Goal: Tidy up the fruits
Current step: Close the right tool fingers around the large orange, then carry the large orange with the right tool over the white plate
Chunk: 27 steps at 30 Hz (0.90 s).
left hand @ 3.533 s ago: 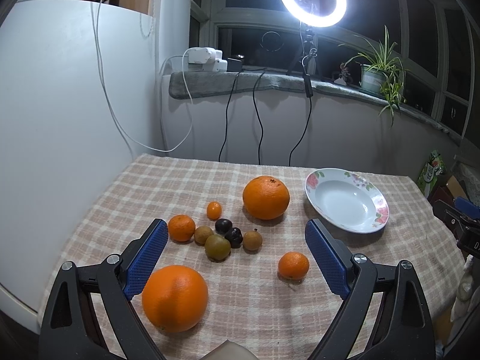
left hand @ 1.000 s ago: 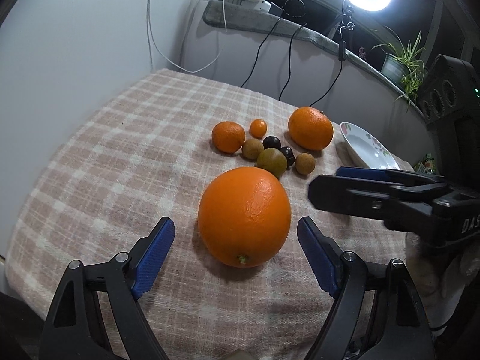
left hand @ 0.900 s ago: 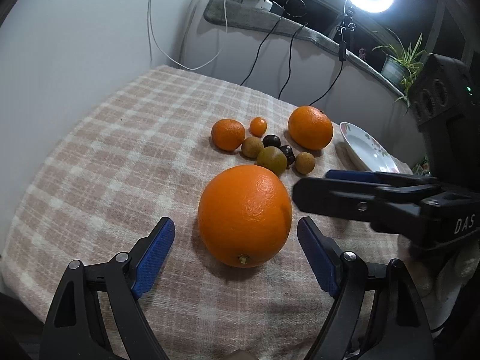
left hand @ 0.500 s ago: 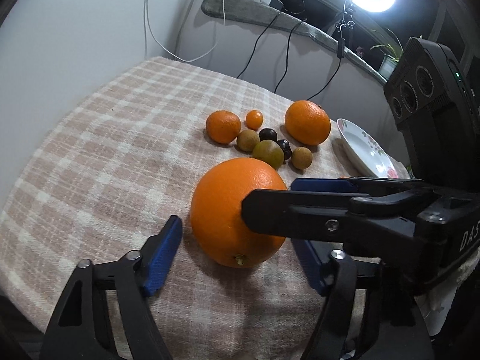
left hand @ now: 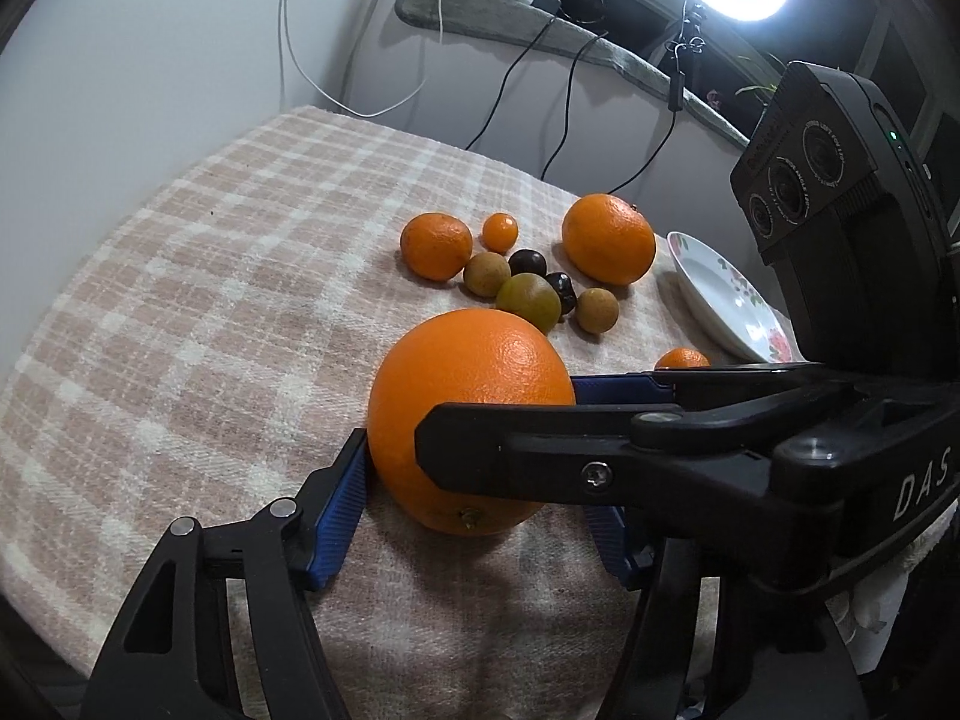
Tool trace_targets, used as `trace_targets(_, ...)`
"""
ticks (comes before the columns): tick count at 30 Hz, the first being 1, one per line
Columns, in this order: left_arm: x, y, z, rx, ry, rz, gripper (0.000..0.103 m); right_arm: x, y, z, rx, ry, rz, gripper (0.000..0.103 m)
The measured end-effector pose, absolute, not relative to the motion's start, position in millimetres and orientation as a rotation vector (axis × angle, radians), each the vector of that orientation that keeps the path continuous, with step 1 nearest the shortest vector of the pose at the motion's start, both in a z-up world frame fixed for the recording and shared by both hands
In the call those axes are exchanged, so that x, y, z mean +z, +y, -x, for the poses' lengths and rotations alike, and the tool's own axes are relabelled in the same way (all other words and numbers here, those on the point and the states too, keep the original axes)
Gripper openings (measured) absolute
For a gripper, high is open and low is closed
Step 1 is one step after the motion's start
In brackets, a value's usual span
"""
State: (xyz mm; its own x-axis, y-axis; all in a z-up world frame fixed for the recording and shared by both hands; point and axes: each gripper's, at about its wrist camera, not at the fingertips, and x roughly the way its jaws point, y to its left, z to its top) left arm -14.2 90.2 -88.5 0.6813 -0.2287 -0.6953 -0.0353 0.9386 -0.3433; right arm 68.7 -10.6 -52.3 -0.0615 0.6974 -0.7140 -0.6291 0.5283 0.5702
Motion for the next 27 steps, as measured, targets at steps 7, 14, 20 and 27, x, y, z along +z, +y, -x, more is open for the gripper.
trace_targets(7, -86, 88, 15, -0.102, 0.815, 0.33, 0.065, -52, -9, -68, 1.084, 1.218, -0.074, 0.078)
trace_targets(14, -81, 79, 13, -0.114, 0.807, 0.309, 0.065, -47, -18, -68, 1.08, 1.203, -0.087, 0.078)
trace_targets(20, -73, 64, 5, -0.148, 0.795, 0.282, 0.065, -37, -37, -70, 1.055, 1.176, -0.104, 0.078)
trace_targets(27, -61, 37, -7, -0.202, 0.774, 0.249, 0.065, -19, -71, -79, 1.013, 1.125, -0.129, 0.077)
